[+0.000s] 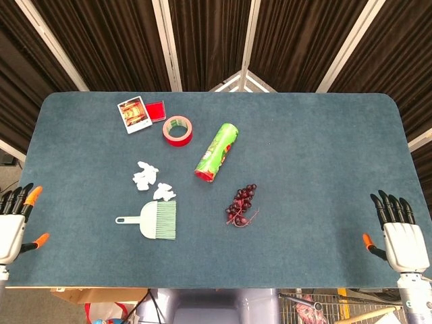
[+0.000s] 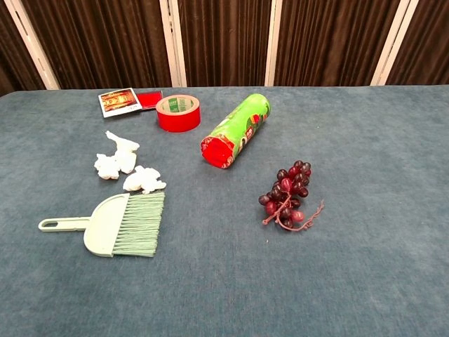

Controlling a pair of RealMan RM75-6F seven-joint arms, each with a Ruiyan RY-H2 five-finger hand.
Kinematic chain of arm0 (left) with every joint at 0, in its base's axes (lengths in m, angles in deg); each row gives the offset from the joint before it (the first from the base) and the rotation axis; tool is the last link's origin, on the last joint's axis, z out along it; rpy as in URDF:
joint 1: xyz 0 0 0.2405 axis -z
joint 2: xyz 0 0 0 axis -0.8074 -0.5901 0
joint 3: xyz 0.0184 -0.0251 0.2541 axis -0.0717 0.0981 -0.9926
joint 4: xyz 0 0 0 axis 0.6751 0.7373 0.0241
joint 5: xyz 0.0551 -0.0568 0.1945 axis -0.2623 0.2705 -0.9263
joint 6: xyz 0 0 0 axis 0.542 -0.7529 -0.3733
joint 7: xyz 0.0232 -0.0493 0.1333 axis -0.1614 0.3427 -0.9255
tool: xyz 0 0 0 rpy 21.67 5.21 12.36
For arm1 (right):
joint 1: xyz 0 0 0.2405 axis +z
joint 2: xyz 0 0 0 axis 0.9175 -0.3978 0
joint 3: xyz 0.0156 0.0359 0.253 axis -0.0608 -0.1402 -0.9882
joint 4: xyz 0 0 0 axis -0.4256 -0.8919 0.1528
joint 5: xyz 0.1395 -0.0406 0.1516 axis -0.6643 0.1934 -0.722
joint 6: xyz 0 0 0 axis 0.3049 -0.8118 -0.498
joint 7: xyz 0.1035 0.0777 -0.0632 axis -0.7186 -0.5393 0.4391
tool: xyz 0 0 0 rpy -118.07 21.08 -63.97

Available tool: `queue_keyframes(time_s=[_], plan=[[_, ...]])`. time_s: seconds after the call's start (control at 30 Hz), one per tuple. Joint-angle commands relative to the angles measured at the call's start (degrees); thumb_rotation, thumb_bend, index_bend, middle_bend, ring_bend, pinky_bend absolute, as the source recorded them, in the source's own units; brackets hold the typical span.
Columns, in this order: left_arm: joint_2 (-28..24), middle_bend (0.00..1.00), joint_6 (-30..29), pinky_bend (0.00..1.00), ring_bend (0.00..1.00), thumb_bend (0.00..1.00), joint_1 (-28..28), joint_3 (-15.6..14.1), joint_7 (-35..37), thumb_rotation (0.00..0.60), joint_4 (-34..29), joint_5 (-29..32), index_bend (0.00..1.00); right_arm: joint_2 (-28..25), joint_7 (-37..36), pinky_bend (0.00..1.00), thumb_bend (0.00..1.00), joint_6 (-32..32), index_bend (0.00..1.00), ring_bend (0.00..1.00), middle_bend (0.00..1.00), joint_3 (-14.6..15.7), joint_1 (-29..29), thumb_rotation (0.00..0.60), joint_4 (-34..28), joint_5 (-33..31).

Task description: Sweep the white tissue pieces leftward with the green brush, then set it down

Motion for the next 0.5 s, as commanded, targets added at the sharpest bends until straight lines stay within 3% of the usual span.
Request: queue_keyframes(time_s=[0.03, 0.07, 0.13, 0.2, 0.3, 0.5], plan=[[0.3, 0.05, 1.5, 0.15, 0.07, 0.04, 1.1, 0.2, -2.3, 0.600, -1.5, 0.1, 0.00, -0.1, -0.2, 0.00, 0.32, -0.1, 0.00, 0.00, 0.00, 0.0, 0.1, 0.600, -0.1, 0.0], [0.4, 0.18, 2.2, 0.27, 0.19, 0.08, 1.8, 0.5, -3.7, 0.600, -2.4, 0.4, 0.00, -0.1, -0.3, 0.00, 0.32, -0.2, 0.00, 0.00, 0.00, 0.0, 0.1, 0.600, -0.2, 0.1], [1.3, 0.52, 3.1, 0.56, 0.53, 0.18, 3.2, 1.4, -6.5, 0.600, -3.9, 0.7, 0.01, -0.2, -0.5, 0.00, 0.32, -0.3, 0.00, 0.00, 0.00, 0.2, 0.1, 0.600, -0.3, 0.2], [2.2, 0.86, 4.4, 0.84, 0.87, 0.28, 4.6, 2.2, -8.4, 0.600, -5.2, 1.2, 0.15, -0.3, -0.7, 0.00, 0.32, -0.5, 0.00, 0.00, 0.00, 0.3, 0.1, 0.600, -0.3, 0.2], [4.4, 1.00, 9.4, 0.99, 1.00, 0.36, 7.4, 3.9, -11.5, 0.600, -9.9, 6.6, 0.40, -0.4, -1.1, 0.00, 0.32, -0.8, 0.00, 0.00, 0.00, 0.3, 0.2, 0.600, -0.6, 0.1], [10.0, 1.00, 14.7, 1.00, 1.00, 0.39, 12.1, 5.2, -22.2, 0.600, -12.8, 16.1, 0.48, -0.4, -1.8, 0.00, 0.32, -0.7, 0.00, 0.00, 0.00, 0.4, 0.3, 0.600, -0.5, 0.8]])
